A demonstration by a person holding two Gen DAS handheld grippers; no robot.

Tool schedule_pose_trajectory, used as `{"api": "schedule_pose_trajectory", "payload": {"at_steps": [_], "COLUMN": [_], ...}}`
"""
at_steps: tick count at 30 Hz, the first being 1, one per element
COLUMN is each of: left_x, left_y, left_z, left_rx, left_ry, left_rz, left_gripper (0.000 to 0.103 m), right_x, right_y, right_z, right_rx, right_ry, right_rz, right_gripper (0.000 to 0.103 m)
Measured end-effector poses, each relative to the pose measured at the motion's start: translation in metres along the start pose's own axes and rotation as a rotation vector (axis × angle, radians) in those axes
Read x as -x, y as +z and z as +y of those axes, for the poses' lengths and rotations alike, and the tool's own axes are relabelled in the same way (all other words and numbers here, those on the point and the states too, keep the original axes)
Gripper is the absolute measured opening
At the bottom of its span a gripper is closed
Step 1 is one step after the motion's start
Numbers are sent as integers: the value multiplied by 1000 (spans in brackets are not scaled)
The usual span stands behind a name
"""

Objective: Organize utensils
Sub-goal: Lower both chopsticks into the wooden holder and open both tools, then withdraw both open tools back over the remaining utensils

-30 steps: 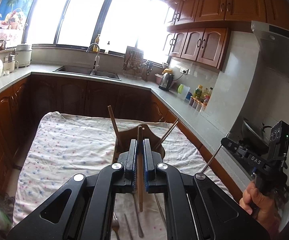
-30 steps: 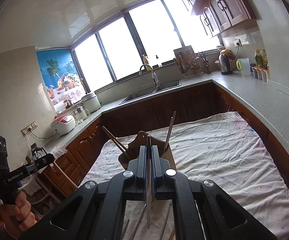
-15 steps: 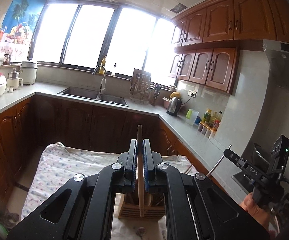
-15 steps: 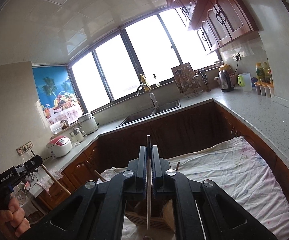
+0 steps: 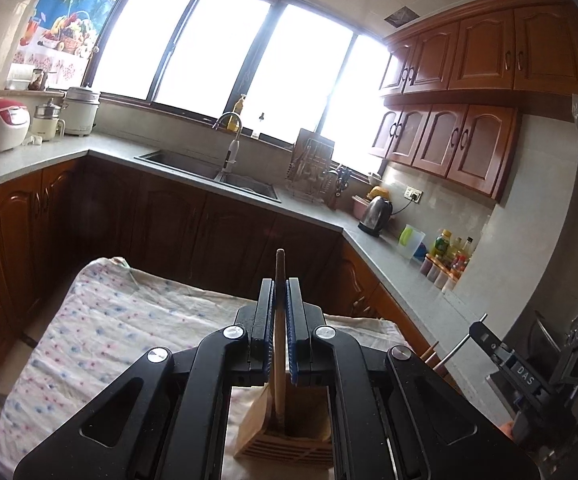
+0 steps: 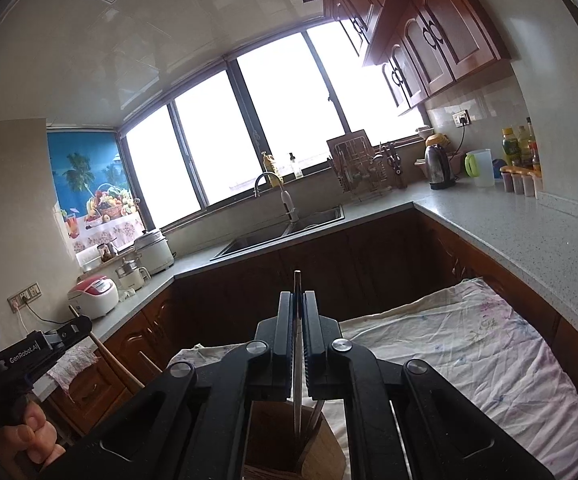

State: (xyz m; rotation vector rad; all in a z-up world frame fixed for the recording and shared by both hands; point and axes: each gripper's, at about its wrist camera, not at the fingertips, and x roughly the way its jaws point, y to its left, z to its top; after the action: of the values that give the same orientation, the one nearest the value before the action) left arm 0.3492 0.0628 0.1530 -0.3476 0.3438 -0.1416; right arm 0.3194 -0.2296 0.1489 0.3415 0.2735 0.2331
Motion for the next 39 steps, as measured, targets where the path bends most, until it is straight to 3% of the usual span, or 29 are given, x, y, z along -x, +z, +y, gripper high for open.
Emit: {"api": "schedule_pose_trajectory", "payload": {"at_steps": [10,28,31,33,35,39], "left_x": [-34,-34,-32,-28,-22,-7], "left_y": [-45,-40,-40,-41,-42,-45], "left_z": [0,-4,-2,-1,1,5], "left_rx": [-31,-60,-57,-50,-45,-27], "left_ry": [-1,5,9,19,31,57], "left_rz": [124,147,156,153,144,132], "left_gripper": [5,6,15,38,48,81], "right_x": [-25,-35,-31,-27,-21,-7], "right_y": [-39,-45,-43,-42,-40,-37], "right_z": [-9,-19,-21,-24,-26,-27], "right_rx": [-25,-66,-81,-91,-105,-120], "right_ry": [-8,-7,0,7,18,31], "right_rz": [115,177,167,156,140,117], "right_gripper": [4,6,12,23,52,71]}}
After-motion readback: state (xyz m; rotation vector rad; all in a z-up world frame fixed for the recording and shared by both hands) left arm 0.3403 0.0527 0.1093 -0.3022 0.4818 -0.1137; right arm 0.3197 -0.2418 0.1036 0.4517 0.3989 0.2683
